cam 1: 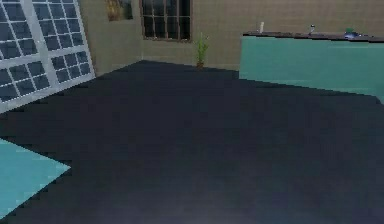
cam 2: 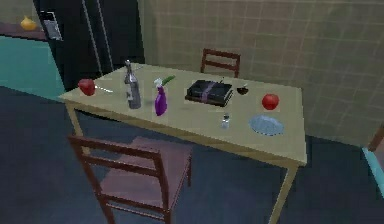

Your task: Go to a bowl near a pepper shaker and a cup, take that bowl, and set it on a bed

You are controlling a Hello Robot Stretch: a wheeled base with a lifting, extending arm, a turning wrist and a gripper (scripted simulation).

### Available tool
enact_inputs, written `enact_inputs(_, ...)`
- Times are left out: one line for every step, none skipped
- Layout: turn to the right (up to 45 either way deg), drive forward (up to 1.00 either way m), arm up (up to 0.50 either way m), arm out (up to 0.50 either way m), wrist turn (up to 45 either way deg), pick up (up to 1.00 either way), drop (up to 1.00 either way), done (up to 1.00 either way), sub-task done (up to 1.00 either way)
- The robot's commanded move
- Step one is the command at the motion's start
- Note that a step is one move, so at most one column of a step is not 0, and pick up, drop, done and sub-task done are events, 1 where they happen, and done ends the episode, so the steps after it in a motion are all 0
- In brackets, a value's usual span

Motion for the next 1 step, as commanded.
enact_inputs(0.0, 0.4, 0.0, 0.0, 0.0, 0.0, 0.0, 0.0, 0.0)
